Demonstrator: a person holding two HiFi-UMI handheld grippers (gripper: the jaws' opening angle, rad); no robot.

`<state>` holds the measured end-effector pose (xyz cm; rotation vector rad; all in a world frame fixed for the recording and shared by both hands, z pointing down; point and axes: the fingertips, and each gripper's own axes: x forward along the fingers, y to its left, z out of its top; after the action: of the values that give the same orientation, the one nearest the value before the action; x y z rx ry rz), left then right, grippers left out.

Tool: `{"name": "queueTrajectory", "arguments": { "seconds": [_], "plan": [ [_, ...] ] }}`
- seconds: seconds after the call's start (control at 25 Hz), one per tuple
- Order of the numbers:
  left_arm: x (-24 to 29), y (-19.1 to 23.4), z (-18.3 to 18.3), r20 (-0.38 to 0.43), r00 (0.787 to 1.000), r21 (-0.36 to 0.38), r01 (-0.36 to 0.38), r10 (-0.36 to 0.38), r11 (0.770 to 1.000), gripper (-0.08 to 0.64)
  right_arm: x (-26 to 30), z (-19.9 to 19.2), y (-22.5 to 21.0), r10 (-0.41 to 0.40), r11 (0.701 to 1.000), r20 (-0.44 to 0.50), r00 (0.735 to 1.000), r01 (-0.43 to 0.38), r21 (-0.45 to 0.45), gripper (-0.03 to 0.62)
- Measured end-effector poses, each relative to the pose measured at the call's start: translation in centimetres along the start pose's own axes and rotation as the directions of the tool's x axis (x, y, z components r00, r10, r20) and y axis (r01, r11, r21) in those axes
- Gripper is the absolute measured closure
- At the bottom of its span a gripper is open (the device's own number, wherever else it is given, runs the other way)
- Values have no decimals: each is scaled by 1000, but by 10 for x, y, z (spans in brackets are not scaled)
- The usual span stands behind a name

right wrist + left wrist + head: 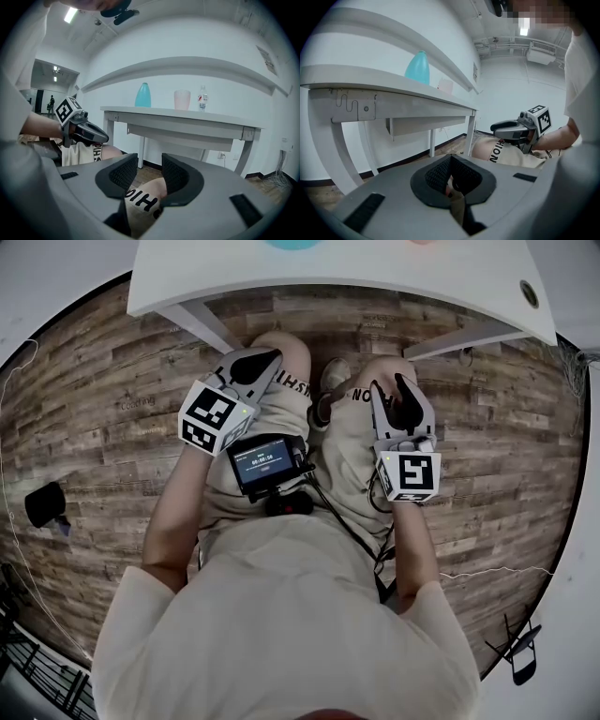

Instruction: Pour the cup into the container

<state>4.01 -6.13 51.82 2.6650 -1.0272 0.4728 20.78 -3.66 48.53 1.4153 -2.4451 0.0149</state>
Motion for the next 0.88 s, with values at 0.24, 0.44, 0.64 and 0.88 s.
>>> {"name": "queueTrajectory", "arguments": {
  "seconds": [0.24,0.44,0.64,0.88],
  "plan": [
    [-10,-8,-1,13,1000,3,9,-9,1000,551,-12,1,8,-4,1000,-3,1000,4,0,439],
    [-23,-15,-4,21,1000,-9,10,-10,1000,551,-24,2,18,-2,1000,-3,1000,2,-3,439],
    [-40,-25,-11,39,999,-12,24,-23,1000,551,-36,2,33,-5,1000,2,1000,5,-18,439],
    [-59,-34,-18,31,999,9,25,-25,1000,551,-48,1,50,-16,1000,-7,1000,16,-27,439]
  ]
}}
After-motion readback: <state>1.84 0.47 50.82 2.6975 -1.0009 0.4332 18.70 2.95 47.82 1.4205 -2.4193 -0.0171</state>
